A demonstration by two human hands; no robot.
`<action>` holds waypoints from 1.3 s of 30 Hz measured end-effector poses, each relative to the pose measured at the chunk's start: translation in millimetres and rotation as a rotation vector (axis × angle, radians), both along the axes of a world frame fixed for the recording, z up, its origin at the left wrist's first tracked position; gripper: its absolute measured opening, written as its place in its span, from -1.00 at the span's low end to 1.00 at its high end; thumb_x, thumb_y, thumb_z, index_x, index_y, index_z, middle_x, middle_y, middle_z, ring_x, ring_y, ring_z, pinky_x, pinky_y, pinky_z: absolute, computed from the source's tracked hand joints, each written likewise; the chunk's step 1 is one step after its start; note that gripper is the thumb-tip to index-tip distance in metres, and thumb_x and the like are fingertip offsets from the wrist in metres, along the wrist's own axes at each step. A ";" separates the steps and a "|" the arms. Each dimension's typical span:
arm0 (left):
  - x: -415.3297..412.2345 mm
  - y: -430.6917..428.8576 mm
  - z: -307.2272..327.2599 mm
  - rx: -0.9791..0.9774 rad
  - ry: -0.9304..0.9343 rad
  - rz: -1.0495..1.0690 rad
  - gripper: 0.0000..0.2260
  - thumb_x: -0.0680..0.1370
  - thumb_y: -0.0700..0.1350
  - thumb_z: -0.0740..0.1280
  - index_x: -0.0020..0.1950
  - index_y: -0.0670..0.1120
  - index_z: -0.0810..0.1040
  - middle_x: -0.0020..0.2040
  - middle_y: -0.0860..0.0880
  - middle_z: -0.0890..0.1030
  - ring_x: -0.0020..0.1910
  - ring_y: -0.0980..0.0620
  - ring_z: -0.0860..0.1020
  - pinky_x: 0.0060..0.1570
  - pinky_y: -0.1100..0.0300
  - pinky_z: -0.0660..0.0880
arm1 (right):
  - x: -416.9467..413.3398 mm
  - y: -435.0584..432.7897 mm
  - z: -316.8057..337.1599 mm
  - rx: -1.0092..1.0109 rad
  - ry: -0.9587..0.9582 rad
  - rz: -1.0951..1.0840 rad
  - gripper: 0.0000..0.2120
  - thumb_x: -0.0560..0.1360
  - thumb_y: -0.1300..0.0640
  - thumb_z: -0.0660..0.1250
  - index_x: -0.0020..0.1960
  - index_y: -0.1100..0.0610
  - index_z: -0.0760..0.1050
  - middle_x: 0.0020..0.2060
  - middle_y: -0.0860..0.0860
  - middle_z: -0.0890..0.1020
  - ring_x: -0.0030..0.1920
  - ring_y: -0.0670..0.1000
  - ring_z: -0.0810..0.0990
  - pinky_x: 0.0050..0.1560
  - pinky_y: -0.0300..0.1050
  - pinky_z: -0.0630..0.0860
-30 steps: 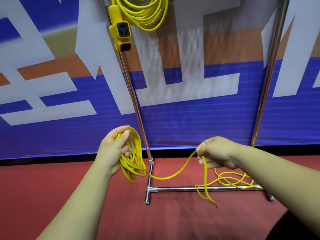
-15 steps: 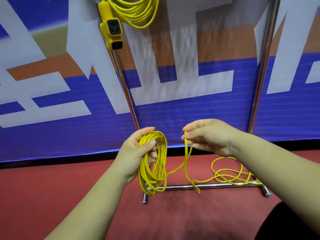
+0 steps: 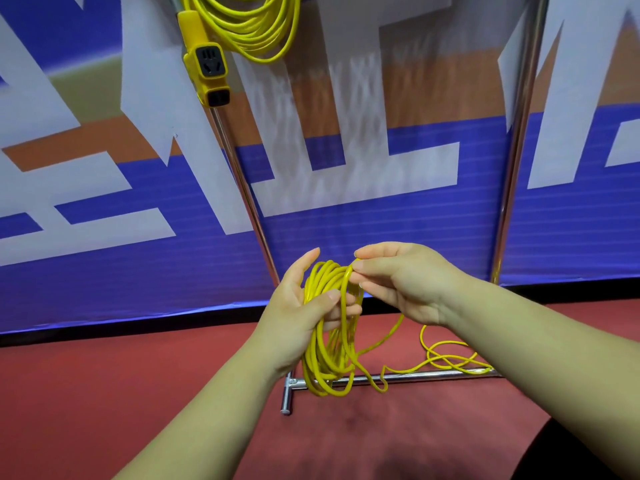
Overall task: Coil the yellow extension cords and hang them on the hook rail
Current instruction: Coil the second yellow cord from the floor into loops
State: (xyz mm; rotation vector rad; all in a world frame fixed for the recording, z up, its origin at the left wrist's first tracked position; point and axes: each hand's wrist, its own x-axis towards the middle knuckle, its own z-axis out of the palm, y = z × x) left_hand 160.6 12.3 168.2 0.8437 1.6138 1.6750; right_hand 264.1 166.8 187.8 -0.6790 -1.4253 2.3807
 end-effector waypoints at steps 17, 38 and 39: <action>-16.7 -20.7 30.6 0.126 -0.052 -0.193 -0.60 0.22 -0.08 0.67 0.01 -0.04 0.70 -0.31 -0.14 0.50 -0.61 0.10 0.35 -0.57 0.28 0.37 | 8.7 32.4 -9.9 0.901 -0.049 0.058 -0.84 0.40 0.10 0.57 -0.05 -0.06 0.68 -0.13 0.07 0.72 -0.08 0.06 0.70 0.11 0.12 0.61; -22.4 -28.2 31.0 0.126 -0.132 -0.205 -0.42 0.20 -0.06 0.70 0.20 -0.01 0.67 -0.29 -0.16 0.60 -0.40 -0.08 0.63 -0.37 0.12 0.59 | -6.7 16.2 -14.0 1.246 0.019 -0.122 -0.78 0.37 0.13 0.57 -0.17 -0.08 0.55 -0.31 -0.13 0.65 -0.25 -0.14 0.61 -0.16 -0.14 0.55; -21.6 -27.3 30.9 0.123 -0.143 -0.211 -0.41 0.21 -0.06 0.69 0.22 -0.01 0.67 -0.28 -0.15 0.59 -0.40 -0.08 0.62 -0.36 0.12 0.59 | -8.4 13.9 -13.8 1.277 0.015 -0.132 -0.78 0.37 0.11 0.57 -0.18 -0.09 0.54 -0.32 -0.14 0.64 -0.25 -0.14 0.59 -0.19 -0.17 0.53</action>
